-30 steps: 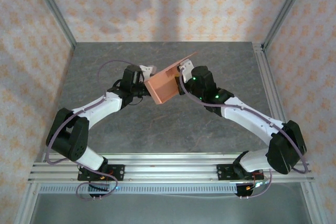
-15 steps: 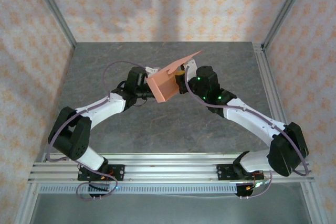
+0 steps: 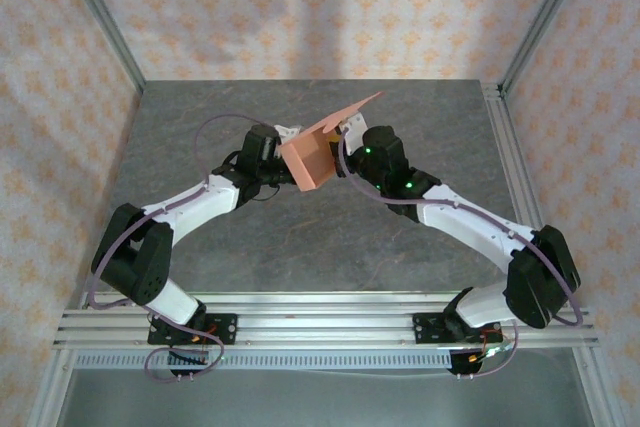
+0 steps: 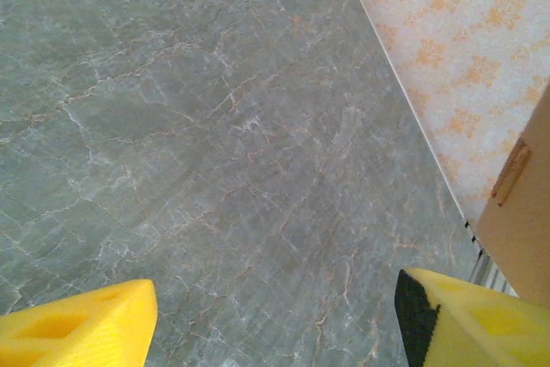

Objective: Fold the paper box

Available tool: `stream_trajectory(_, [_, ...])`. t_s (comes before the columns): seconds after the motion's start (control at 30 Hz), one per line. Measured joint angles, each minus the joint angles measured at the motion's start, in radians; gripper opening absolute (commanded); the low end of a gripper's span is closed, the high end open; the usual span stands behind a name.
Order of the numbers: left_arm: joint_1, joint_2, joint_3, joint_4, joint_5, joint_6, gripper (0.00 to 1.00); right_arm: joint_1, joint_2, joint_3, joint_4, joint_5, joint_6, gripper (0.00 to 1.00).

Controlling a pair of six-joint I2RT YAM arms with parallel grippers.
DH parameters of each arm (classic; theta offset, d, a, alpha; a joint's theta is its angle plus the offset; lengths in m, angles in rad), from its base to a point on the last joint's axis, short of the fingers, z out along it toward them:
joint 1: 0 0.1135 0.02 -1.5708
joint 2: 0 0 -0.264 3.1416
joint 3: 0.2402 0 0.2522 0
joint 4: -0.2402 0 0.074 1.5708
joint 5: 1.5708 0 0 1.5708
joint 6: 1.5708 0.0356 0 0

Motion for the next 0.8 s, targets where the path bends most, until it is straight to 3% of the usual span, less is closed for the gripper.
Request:
stream_trajectory(0.33, [0.014, 0.03, -0.099, 0.095, -0.011, 0.031, 0.85, -0.028, -0.043, -0.081, 0.02, -0.009, 0.056, 0.08])
stream_trajectory(0.6, [0.126, 0.032, -0.195, 0.167, -0.043, 0.003, 0.89, -0.047, -0.063, -0.136, 0.008, 0.046, 0.087, 0.05])
stream_trajectory(0.8, [0.189, -0.022, -0.283, 0.197, -0.122, -0.054, 0.9, -0.047, -0.027, -0.159, -0.01, 0.159, 0.137, 0.03])
